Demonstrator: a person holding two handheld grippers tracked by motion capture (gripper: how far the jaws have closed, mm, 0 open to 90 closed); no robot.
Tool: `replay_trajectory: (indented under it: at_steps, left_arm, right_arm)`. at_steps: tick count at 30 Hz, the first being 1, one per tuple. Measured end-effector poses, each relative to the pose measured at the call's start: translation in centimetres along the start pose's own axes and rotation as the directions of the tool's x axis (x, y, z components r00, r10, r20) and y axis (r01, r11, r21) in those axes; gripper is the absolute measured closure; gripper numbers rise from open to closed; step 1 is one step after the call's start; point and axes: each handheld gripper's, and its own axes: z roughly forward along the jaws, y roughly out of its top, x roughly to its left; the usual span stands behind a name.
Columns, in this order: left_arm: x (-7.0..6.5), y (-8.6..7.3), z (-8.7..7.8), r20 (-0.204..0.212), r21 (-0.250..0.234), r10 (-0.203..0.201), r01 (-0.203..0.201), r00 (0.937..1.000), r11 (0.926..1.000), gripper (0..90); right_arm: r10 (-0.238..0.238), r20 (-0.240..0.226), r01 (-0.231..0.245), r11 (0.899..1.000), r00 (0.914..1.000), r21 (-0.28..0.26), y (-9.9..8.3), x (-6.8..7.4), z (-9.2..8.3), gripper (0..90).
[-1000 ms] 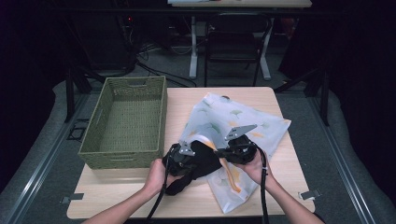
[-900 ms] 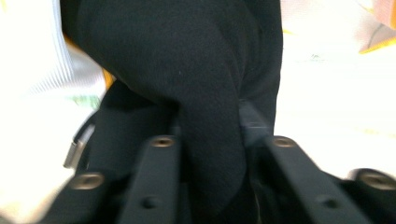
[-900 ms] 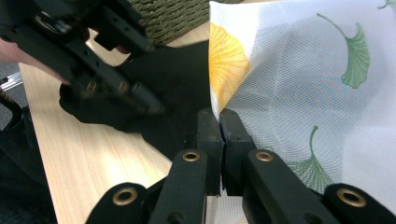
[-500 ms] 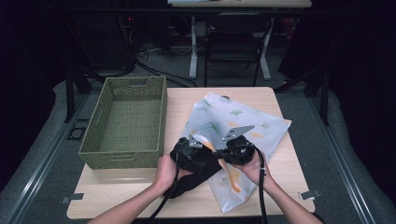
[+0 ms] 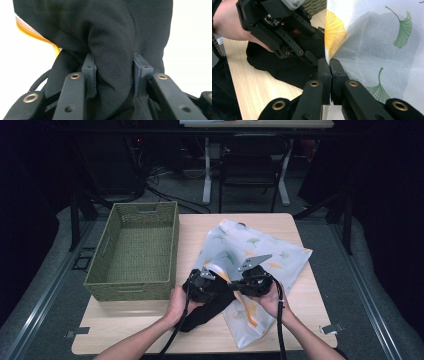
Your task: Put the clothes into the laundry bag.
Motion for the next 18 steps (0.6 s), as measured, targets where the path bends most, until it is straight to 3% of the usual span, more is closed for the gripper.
replay_trajectory:
  at_steps: [3,8,13,15,17,18]
  left_arm:
    - [-0.3,0.1,-0.4,0.0,-0.016,0.012,-0.012,0.9999,0.9998,65.9]
    - [-0.8,0.6,-1.6,0.007,-0.096,0.008,-0.007,0.9999,0.9954,66.1]
    - [-1.2,1.5,-2.4,0.008,-0.195,-0.01,0.011,0.9999,0.9807,66.1]
    - [-1.2,1.8,-2.5,0.015,-0.208,-0.023,0.026,0.9996,0.9778,66.0]
    - [-1.2,2.6,-2.6,0.019,-0.243,-0.046,0.049,0.9988,0.9687,65.8]
    - [-1.1,2.9,-2.6,0.025,-0.236,-0.049,0.054,0.9985,0.9704,65.7]
  right_arm:
    - [-0.004,0.001,0.004,1.0,1.0,-0.005,0.0,0.0,-0.1,88.9]
    - [-0.007,0.004,0.007,0.999,1.0,-0.032,0.3,0.0,-0.6,88.9]
    - [-0.006,-0.002,0.005,0.997,1.0,-0.075,0.6,0.0,-1.2,88.9]
    - [-0.003,-0.006,0.003,0.997,1.0,-0.08,0.6,0.0,-1.3,88.9]
    - [-0.006,-0.012,0.005,0.995,0.9999,-0.104,0.8,0.1,-1.6,88.9]
    - [-0.002,-0.018,0.0,0.994,0.9998,-0.112,0.8,0.2,-1.7,88.9]
